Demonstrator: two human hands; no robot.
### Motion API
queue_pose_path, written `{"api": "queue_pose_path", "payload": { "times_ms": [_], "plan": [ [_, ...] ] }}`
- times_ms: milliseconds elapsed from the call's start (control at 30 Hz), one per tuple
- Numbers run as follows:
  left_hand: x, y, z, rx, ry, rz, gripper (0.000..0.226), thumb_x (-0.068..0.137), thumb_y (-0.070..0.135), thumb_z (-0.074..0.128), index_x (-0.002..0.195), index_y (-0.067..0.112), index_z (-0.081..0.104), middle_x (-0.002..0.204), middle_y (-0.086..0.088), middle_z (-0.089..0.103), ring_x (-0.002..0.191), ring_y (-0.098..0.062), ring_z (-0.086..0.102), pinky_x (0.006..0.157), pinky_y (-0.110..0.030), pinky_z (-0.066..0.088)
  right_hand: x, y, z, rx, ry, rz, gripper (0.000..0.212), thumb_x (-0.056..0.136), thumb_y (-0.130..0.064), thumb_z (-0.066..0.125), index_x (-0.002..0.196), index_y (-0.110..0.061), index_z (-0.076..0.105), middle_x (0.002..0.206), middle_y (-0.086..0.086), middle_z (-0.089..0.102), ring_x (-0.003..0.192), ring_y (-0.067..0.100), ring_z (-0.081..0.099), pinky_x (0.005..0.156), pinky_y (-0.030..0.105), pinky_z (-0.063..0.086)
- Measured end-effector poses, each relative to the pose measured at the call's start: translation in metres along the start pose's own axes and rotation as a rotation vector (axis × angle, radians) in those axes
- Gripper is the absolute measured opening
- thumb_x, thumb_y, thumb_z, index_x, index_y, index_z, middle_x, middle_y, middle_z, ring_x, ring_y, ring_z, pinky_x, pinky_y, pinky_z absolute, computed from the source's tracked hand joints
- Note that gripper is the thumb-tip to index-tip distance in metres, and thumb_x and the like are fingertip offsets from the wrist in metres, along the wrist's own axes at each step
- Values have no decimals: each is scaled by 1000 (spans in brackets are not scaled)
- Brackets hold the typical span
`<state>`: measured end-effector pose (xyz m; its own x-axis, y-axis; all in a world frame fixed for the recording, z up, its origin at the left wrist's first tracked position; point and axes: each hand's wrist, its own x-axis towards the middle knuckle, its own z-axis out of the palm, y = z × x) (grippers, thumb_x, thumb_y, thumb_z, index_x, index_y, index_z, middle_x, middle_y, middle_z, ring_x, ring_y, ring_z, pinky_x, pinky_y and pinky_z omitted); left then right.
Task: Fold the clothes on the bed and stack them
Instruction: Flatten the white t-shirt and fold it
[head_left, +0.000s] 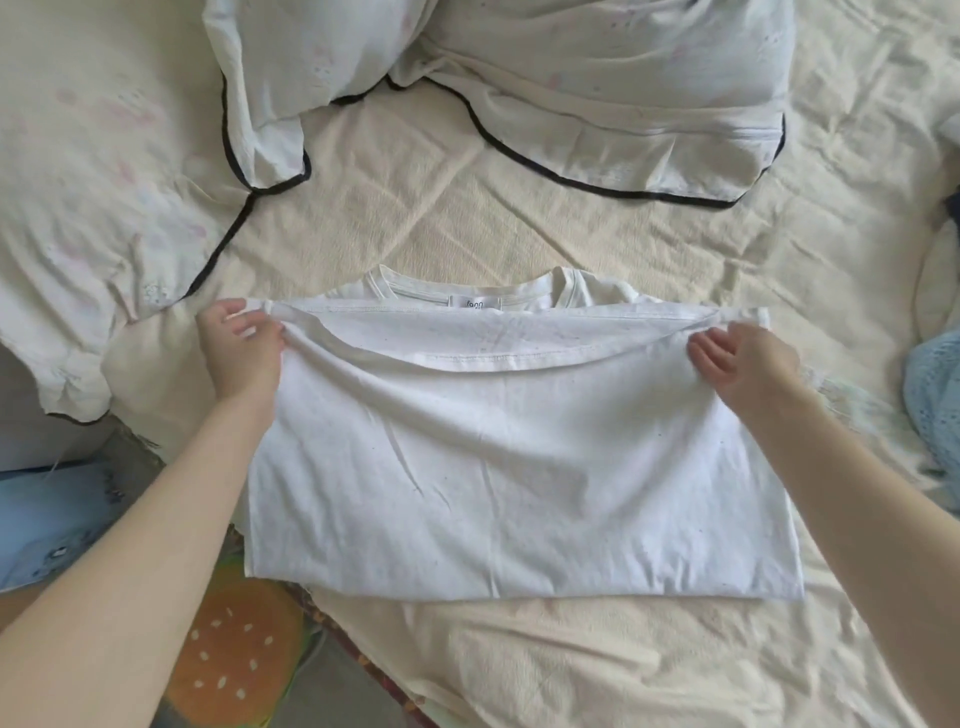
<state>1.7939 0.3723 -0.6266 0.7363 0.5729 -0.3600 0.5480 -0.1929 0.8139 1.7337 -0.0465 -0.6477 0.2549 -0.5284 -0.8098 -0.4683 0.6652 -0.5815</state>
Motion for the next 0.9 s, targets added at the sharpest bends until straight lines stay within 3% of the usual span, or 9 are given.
{"api": "queue_pose_path", "payload": {
  "times_ms": [100,133,200,267,400,533,700,800,900],
  "plan": [
    [-6,-11,4,300,-58,111,10,89,22,59,95,13,59,82,5,61,74,-14,62,75,-35,56,-5,9,9,-213,-75,6,30,95,-27,56,103,2,53,93,18,66,76,25,69,60,29,57],
    [-6,-10,6,329,-61,57,25,87,34,62,84,9,64,72,5,63,62,-11,63,64,-29,56,-7,11,13,-260,-105,32,34,93,-32,59,97,2,56,88,16,67,73,23,70,59,28,57],
    [-4,-7,12,378,-90,-55,46,82,51,63,65,9,64,54,1,63,38,-4,57,43,-16,47,-8,12,23,-337,-125,38,30,91,-28,62,96,2,59,85,15,68,68,21,70,53,26,57],
    [0,0,21,438,-131,-116,44,81,48,65,61,9,63,43,2,61,32,-4,54,34,-12,39,-7,11,32,-388,-96,18,17,89,-12,60,96,3,61,84,15,67,59,19,67,46,23,54],
    [9,12,28,389,-169,-224,24,85,25,59,69,7,61,48,-4,64,33,-8,56,31,-11,33,-4,3,39,-379,-61,18,9,84,2,50,83,-1,59,71,12,64,46,18,63,43,23,53],
    [1,21,27,458,-349,-315,37,87,41,62,72,7,63,49,-3,66,36,-8,59,32,-9,31,-5,-1,36,-352,-83,42,10,83,-1,48,82,-6,57,54,5,67,46,17,67,42,22,52],
    [-6,24,30,397,-307,-369,14,86,11,56,72,9,55,46,-1,64,34,-8,57,31,-8,29,-7,-2,34,-268,-135,51,8,83,-3,47,82,-7,54,67,9,72,61,19,72,46,23,53],
    [-8,29,27,289,-320,-396,30,88,33,61,75,6,58,58,-8,69,42,-13,63,33,-10,35,-9,-3,33,-248,-152,45,8,84,-4,47,83,-8,53,68,8,73,64,18,72,50,22,55],
    [-15,31,33,397,-412,-419,46,86,50,61,77,5,62,56,-6,69,44,-13,64,32,-10,33,-9,-2,32,-211,-145,45,7,85,-4,47,82,-8,52,66,6,72,65,18,72,63,25,58]
  ]
}}
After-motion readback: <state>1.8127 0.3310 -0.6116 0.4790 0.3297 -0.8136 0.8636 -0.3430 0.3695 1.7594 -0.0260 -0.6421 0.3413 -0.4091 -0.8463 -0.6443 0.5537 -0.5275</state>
